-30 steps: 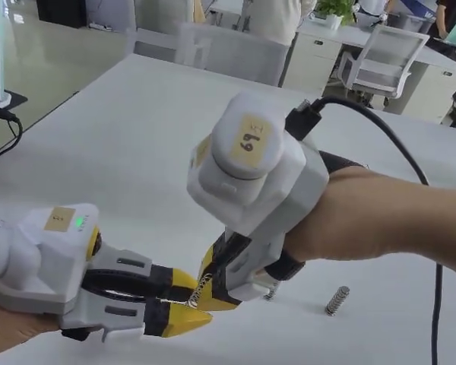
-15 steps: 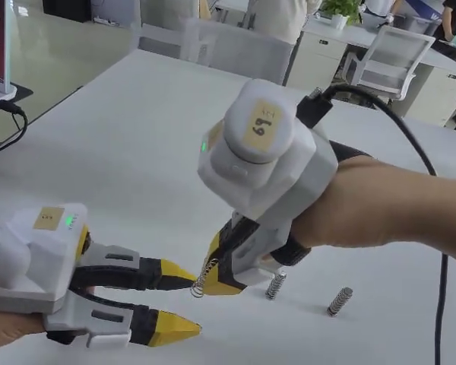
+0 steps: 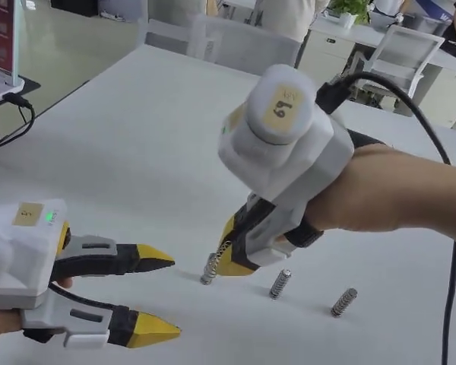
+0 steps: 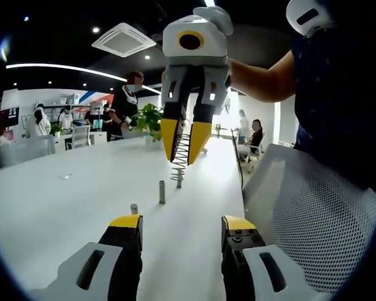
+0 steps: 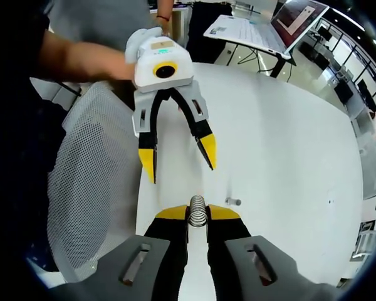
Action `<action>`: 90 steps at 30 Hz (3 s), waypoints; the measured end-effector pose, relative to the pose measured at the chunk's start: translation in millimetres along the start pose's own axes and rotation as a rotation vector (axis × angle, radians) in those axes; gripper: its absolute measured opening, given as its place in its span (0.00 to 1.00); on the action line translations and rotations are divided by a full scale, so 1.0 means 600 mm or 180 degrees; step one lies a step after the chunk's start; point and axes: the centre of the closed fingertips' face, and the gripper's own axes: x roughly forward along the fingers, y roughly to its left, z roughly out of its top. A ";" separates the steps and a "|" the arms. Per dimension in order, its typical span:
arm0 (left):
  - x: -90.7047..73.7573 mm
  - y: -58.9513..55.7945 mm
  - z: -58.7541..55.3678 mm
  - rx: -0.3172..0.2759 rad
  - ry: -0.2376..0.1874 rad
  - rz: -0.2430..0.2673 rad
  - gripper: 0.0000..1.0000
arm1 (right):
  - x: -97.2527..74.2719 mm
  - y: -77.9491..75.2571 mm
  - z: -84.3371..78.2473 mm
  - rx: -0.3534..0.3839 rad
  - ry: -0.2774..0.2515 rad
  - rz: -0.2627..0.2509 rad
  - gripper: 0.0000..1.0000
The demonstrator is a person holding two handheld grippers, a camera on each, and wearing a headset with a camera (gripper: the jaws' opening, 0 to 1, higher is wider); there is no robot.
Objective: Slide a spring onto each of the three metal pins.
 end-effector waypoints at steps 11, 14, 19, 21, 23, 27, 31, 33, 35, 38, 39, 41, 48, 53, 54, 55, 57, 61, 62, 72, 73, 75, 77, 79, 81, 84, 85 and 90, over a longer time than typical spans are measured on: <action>-0.016 0.013 -0.022 -0.0001 0.0150 0.0142 0.54 | -0.005 -0.040 -0.010 0.0099 0.0025 -0.0113 0.08; -0.018 0.015 -0.024 -0.0011 0.0162 0.0172 0.56 | -0.003 -0.050 -0.014 0.0102 0.0060 -0.0144 0.08; -0.023 0.018 -0.030 -0.0020 0.0195 0.0203 0.58 | 0.008 -0.069 -0.024 0.0095 0.0156 -0.0206 0.08; -0.024 0.019 -0.032 -0.0025 0.0208 0.0213 0.59 | 0.012 -0.073 -0.024 0.0104 0.0158 -0.0205 0.08; -0.025 0.019 -0.034 -0.0016 0.0229 0.0215 0.59 | 0.018 -0.080 -0.025 0.0103 0.0181 -0.0209 0.08; -0.026 0.018 -0.036 -0.0028 0.0236 0.0212 0.59 | 0.032 -0.090 -0.026 0.0107 0.0215 -0.0199 0.08; -0.027 0.018 -0.040 -0.0030 0.0253 0.0213 0.58 | 0.045 -0.092 -0.028 0.0083 0.0272 -0.0170 0.08; -0.028 0.018 -0.041 -0.0034 0.0263 0.0210 0.58 | 0.053 -0.093 -0.031 0.0085 0.0305 -0.0144 0.08; -0.028 0.018 -0.041 -0.0039 0.0263 0.0210 0.58 | 0.060 -0.094 -0.035 0.0079 0.0359 -0.0117 0.08; -0.029 0.018 -0.042 -0.0044 0.0267 0.0211 0.58 | 0.068 -0.096 -0.036 0.0066 0.0391 -0.0107 0.08; -0.029 0.018 -0.043 -0.0045 0.0268 0.0213 0.58 | 0.071 -0.096 -0.034 0.0067 0.0382 -0.0095 0.08; -0.029 0.019 -0.043 -0.0050 0.0267 0.0214 0.57 | 0.077 -0.095 -0.034 0.0063 0.0408 -0.0078 0.08; -0.031 0.018 -0.045 -0.0064 0.0267 0.0220 0.57 | 0.098 -0.104 -0.049 0.0061 0.0529 -0.0047 0.08; -0.034 0.020 -0.048 -0.0078 0.0279 0.0232 0.57 | 0.101 -0.106 -0.049 0.0080 0.0531 -0.0019 0.08; -0.035 0.021 -0.048 -0.0081 0.0277 0.0235 0.57 | 0.102 -0.106 -0.048 0.0078 0.0530 -0.0011 0.08; -0.035 0.022 -0.048 -0.0081 0.0276 0.0239 0.57 | 0.102 -0.106 -0.048 0.0076 0.0527 -0.0010 0.08; -0.035 0.022 -0.048 -0.0082 0.0275 0.0238 0.57 | 0.107 -0.106 -0.046 0.0079 0.0529 0.0008 0.08; -0.034 0.023 -0.048 -0.0082 0.0271 0.0240 0.58 | 0.114 -0.108 -0.049 0.0031 0.0577 -0.0003 0.08; -0.034 0.024 -0.048 -0.0086 0.0271 0.0240 0.58 | 0.115 -0.109 -0.051 0.0021 0.0593 -0.0009 0.08; -0.037 0.027 -0.050 -0.0095 0.0275 0.0256 0.58 | 0.133 -0.112 -0.056 0.0056 0.0616 0.0033 0.08; -0.037 0.027 -0.050 -0.0098 0.0272 0.0256 0.58 | 0.136 -0.111 -0.057 0.0059 0.0620 0.0038 0.08; -0.036 0.027 -0.050 -0.0095 0.0271 0.0258 0.58 | 0.142 -0.110 -0.059 0.0064 0.0623 0.0050 0.08; -0.036 0.026 -0.051 -0.0100 0.0274 0.0256 0.58 | 0.149 -0.110 -0.062 0.0069 0.0629 0.0053 0.08; -0.036 0.026 -0.051 -0.0100 0.0275 0.0259 0.58 | 0.156 -0.109 -0.065 0.0074 0.0636 0.0055 0.08; -0.036 0.027 -0.052 -0.0101 0.0278 0.0262 0.58 | 0.161 -0.110 -0.067 0.0074 0.0642 0.0046 0.08; -0.036 0.026 -0.054 -0.0104 0.0287 0.0260 0.58 | 0.171 -0.110 -0.070 0.0096 0.0641 0.0044 0.08; -0.036 0.026 -0.054 -0.0109 0.0287 0.0258 0.58 | 0.174 -0.110 -0.070 0.0093 0.0637 0.0039 0.08; -0.035 0.026 -0.052 -0.0110 0.0278 0.0263 0.58 | 0.186 -0.108 -0.074 0.0072 0.0665 0.0025 0.08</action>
